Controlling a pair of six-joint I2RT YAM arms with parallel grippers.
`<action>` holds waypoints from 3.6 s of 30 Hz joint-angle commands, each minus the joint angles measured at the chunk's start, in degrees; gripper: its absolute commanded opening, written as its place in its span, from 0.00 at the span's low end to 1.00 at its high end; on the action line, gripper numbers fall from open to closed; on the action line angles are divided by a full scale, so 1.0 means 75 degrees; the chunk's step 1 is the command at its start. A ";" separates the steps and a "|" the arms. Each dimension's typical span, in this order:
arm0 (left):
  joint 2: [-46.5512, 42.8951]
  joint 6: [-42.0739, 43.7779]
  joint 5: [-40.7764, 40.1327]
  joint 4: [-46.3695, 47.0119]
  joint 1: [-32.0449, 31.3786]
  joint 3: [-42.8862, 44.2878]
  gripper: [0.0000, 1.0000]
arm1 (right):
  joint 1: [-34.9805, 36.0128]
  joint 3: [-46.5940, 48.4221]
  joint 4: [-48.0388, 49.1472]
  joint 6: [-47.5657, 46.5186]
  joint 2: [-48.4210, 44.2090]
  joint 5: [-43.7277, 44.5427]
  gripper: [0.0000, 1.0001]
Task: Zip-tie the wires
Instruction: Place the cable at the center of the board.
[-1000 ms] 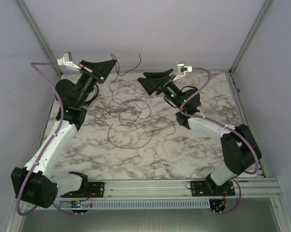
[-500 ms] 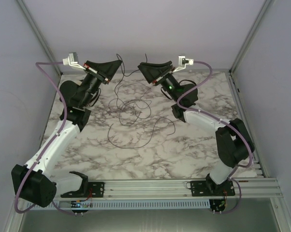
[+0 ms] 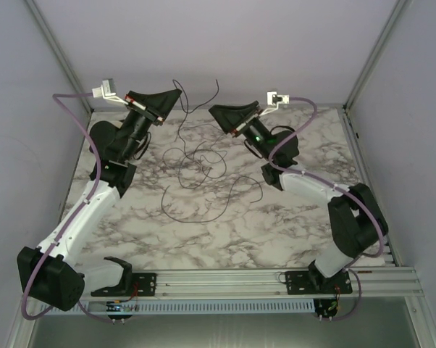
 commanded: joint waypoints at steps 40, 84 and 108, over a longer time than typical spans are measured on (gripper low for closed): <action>0.0393 0.0508 0.0241 0.0025 -0.0046 -0.0978 0.49 | -0.0652 0.1954 -0.4875 -0.3252 -0.1257 0.0165 0.00; 0.2356 0.2335 0.0306 0.0752 -0.2116 0.1976 0.34 | -0.0724 0.1929 -0.7522 -0.6013 -0.2168 -0.2082 0.00; 0.2452 0.3309 -0.0189 -0.1397 -0.2237 0.3768 0.00 | -0.0735 0.0488 -0.7044 -0.6695 -0.2999 -0.1332 0.76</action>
